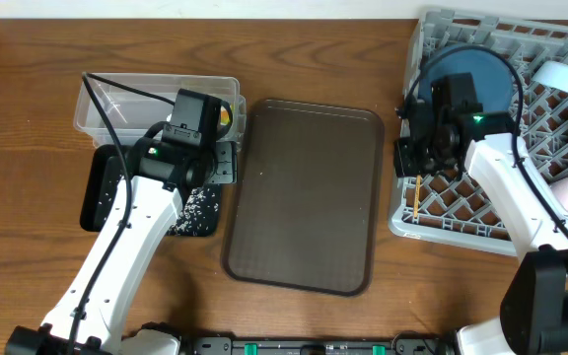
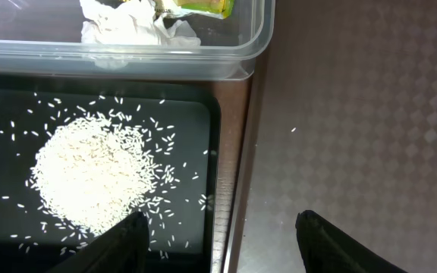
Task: Sort waste into correct bins and load items into the dishwasher rack
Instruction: 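Lower the chopstick into a rack slot and open the right gripper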
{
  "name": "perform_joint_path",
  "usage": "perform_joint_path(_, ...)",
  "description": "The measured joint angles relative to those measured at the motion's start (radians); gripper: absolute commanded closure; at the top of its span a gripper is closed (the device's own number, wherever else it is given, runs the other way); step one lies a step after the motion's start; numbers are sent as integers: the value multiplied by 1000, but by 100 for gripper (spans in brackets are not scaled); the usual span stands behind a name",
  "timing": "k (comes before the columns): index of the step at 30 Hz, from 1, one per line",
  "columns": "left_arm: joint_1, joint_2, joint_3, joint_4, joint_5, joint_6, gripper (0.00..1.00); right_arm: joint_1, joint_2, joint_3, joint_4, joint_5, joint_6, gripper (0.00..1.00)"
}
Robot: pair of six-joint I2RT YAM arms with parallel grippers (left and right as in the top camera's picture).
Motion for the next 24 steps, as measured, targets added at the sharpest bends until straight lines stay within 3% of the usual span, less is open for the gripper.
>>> perform_joint_path(11, 0, 0, 0, 0, 0, 0, 35, 16, 0, -2, -158, 69, 63, 99)
perform_joint_path(24, 0, 0, 0, 0, 0, 0, 35, 16, 0, -2, -201, 179, 129, 98)
